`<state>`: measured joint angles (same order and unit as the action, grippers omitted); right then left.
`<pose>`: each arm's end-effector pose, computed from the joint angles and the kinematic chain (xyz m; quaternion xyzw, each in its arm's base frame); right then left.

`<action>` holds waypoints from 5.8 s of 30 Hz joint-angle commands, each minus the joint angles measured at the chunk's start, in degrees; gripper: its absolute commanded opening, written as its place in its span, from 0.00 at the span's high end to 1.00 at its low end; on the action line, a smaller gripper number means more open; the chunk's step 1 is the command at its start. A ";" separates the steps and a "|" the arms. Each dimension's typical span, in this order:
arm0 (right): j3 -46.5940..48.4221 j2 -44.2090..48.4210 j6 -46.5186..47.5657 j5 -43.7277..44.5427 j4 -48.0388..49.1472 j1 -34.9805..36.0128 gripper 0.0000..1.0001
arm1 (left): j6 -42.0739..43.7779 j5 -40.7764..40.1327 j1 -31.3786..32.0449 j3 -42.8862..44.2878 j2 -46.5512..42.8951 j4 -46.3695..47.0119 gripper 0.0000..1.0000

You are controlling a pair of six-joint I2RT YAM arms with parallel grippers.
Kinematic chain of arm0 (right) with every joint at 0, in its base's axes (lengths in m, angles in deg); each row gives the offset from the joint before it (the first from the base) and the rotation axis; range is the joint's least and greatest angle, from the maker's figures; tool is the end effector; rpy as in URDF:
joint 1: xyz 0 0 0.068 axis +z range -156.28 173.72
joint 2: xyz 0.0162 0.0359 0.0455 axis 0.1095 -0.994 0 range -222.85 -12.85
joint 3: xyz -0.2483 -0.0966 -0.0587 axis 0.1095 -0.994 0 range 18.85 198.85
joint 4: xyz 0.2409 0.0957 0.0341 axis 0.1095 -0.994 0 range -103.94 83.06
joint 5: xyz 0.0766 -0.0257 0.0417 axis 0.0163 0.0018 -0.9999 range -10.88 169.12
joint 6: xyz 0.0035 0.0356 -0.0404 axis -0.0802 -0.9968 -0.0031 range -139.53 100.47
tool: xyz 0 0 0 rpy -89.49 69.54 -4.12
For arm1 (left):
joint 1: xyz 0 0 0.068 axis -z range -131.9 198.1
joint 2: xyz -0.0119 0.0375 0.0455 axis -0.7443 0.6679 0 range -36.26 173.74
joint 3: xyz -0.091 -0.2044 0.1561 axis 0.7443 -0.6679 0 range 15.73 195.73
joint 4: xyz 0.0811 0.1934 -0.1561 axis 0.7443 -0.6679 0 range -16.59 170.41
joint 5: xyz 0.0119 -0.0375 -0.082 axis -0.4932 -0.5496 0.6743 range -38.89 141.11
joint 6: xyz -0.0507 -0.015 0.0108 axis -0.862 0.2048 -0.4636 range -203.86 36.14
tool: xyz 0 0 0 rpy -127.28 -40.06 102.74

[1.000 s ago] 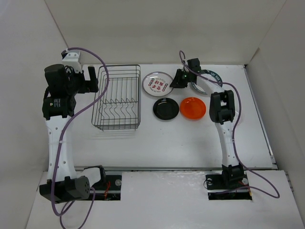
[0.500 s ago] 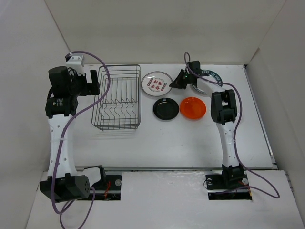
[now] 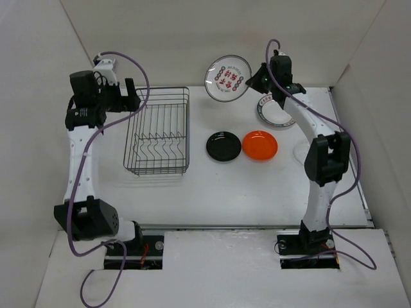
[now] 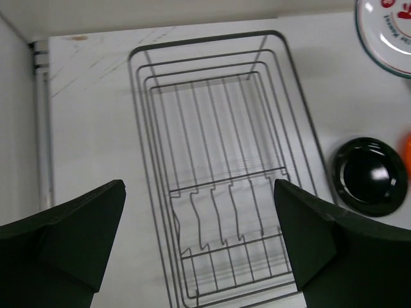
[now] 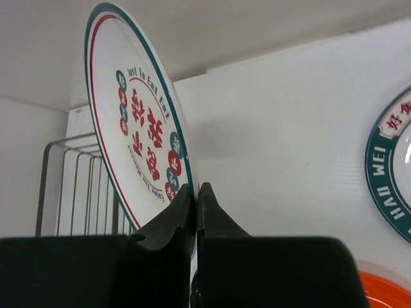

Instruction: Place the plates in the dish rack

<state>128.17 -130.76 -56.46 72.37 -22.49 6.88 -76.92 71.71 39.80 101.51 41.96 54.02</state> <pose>0.4807 0.1167 0.3248 0.1412 0.8265 0.2745 0.4708 0.3012 0.0313 0.4290 0.0946 0.8013 -0.0682 0.5868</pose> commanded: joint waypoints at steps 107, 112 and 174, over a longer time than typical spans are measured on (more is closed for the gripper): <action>-21.95 18.06 9.42 11.50 0.25 7.24 0.00 | -3.34 -20.70 4.16 -17.31 -7.29 -4.98 0.59; -23.45 19.73 9.42 12.36 -1.13 3.98 0.00 | -2.81 -19.98 4.69 -17.84 -7.29 -4.98 0.42; -23.80 14.71 -3.07 -12.15 22.85 -21.62 1.00 | -0.25 20.78 6.54 10.10 5.28 -2.36 0.00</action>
<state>103.23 -122.87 -59.37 61.36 -9.68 -18.82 -74.48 86.40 45.05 107.87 46.33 48.49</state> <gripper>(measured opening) 0.050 0.997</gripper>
